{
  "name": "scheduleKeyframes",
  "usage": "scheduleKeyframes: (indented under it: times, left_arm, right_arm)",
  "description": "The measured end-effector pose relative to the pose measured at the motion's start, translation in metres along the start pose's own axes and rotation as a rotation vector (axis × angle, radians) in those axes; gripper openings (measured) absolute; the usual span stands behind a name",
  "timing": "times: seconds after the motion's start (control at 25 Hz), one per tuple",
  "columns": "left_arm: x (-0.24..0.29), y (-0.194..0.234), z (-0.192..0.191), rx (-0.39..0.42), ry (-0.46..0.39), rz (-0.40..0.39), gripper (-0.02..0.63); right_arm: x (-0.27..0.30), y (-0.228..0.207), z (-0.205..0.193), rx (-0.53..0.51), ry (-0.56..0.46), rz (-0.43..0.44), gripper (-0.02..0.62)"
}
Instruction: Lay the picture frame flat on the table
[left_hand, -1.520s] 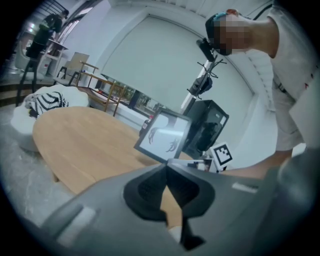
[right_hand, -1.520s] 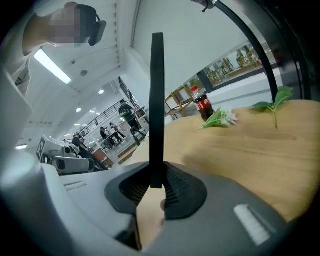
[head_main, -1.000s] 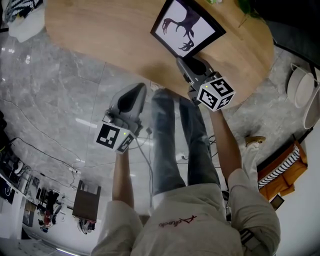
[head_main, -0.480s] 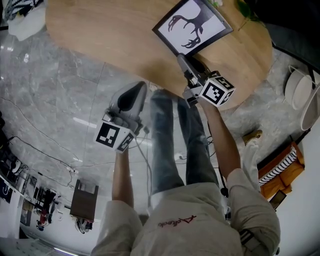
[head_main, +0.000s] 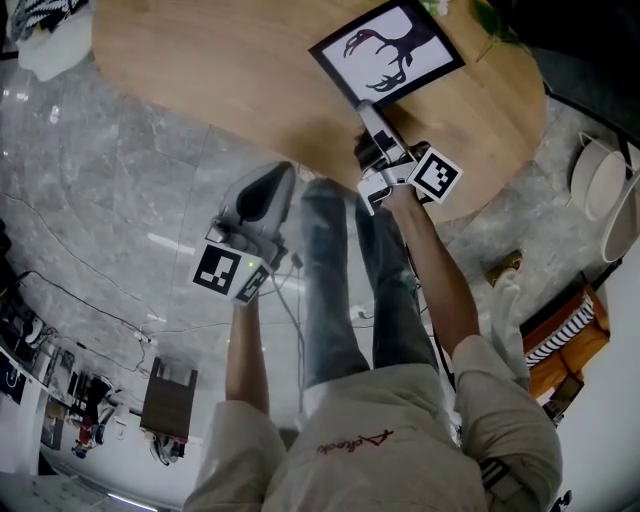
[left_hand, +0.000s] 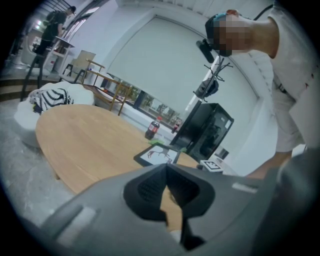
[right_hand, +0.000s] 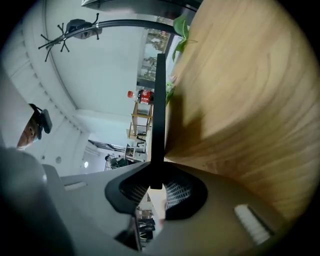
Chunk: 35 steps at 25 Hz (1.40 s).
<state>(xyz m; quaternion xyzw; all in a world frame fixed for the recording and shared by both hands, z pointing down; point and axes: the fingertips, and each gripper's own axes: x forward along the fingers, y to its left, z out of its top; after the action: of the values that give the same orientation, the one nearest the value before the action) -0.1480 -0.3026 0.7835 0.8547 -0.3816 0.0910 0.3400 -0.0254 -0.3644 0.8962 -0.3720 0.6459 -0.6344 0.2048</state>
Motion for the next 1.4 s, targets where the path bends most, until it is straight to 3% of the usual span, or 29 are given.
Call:
scheduleKeyframes:
  times: [0.4,0.64,0.96,1.16,1.4]
  left_arm:
    - [0.002,-0.004,-0.004,-0.009,0.001,0.008,0.0]
    - [0.0,-0.005,-0.004,-0.014,-0.005,0.013,0.0]
    - [-0.013,-0.01,-0.003,-0.014,-0.014,0.019,0.0]
    - [-0.013,-0.009,-0.001,-0.013,-0.02,0.026,0.0]
    - [-0.012,-0.012,0.0,-0.017,-0.029,0.026,0.0]
  right_arm:
    - [0.002,-0.009,-0.008,0.129,0.002,0.008,0.075]
    - [-0.001,-0.016,-0.006,0.257,-0.058,0.028,0.083]
    - [-0.002,-0.011,-0.012,0.309,-0.056,0.026,0.089]
    - [-0.001,-0.007,-0.013,0.279,-0.023,0.073,0.198]
    - [0.001,-0.001,-0.013,0.263,0.003,0.082,0.267]
